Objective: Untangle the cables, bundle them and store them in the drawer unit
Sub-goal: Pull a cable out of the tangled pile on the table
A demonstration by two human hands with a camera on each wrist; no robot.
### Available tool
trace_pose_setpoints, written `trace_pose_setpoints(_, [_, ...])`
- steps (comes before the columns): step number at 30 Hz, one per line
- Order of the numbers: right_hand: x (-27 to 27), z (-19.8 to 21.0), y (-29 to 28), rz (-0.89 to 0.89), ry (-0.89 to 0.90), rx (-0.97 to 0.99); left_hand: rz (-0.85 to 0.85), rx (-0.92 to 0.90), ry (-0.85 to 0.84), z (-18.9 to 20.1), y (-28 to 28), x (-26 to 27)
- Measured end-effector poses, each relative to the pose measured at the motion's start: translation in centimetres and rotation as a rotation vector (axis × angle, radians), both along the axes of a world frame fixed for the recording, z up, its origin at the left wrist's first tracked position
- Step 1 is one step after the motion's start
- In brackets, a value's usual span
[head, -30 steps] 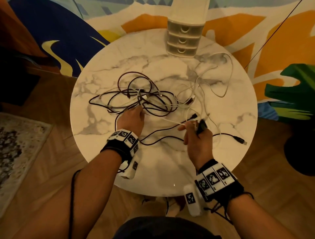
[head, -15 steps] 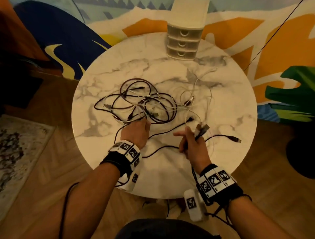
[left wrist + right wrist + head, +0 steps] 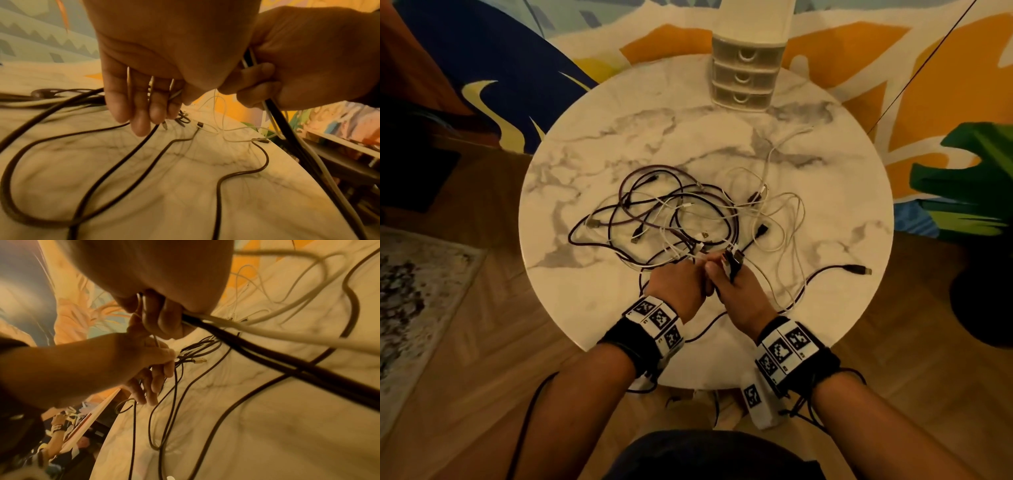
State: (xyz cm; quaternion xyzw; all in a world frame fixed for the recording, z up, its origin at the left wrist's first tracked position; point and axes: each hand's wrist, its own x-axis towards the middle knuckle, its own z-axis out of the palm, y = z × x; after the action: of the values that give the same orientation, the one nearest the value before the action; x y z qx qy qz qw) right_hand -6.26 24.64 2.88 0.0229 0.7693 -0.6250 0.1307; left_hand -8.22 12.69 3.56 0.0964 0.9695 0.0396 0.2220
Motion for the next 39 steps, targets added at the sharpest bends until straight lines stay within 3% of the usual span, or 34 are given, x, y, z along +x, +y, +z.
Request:
trace_pose_setpoints(2, [-0.1, 0.0, 0.1, -0.096, -0.007, 0.006, 0.041, 0.06, 0.017, -0.4, -0.2, -0.3])
trace_pose_setpoints(5, [-0.9, 1.6, 0.9, -0.294, 0.003, -0.156, 0.125, 0.143, 0.111, -0.8, -1.5, -1.4])
trace_pose_setpoints(10, [-1.1, 5.4, 2.2, -0.375, 0.056, -0.368, 0.204, 0.278, 0.367, -0.3, -3.4, -4.8])
trace_pose_setpoints(15, [-0.3, 5.6, 2.6, -0.48, 0.028, -0.421, 0.171, 0.26, 0.235, -2.8, -4.3, -4.2])
trace_pose_setpoints(20, [-0.7, 5.5, 3.7, -0.63, -0.019, -0.423, 0.141, 0.321, 0.371, -2.3, -4.4, -4.3])
trace_pose_setpoints(24, [-1.0, 5.6, 3.1, -0.748, -0.082, -0.465, 0.201, 0.354, 0.357, -1.9, -4.3, -4.3])
trace_pose_setpoints(29, [-0.8, 6.5, 3.3, -0.766, -0.006, -0.538, 0.242, 0.346, 0.421, -0.7, -4.5, -4.9])
trace_pose_setpoints(37, [-2.0, 7.9, 4.1, -0.766, 0.1, -0.525, 0.257, 0.302, 0.258, -2.1, -3.2, -4.3])
trace_pose_setpoints(39, [-2.1, 8.3, 4.5, -0.743, 0.135, -0.495, 0.276, 0.319, 0.289, -1.1, -3.6, -5.4])
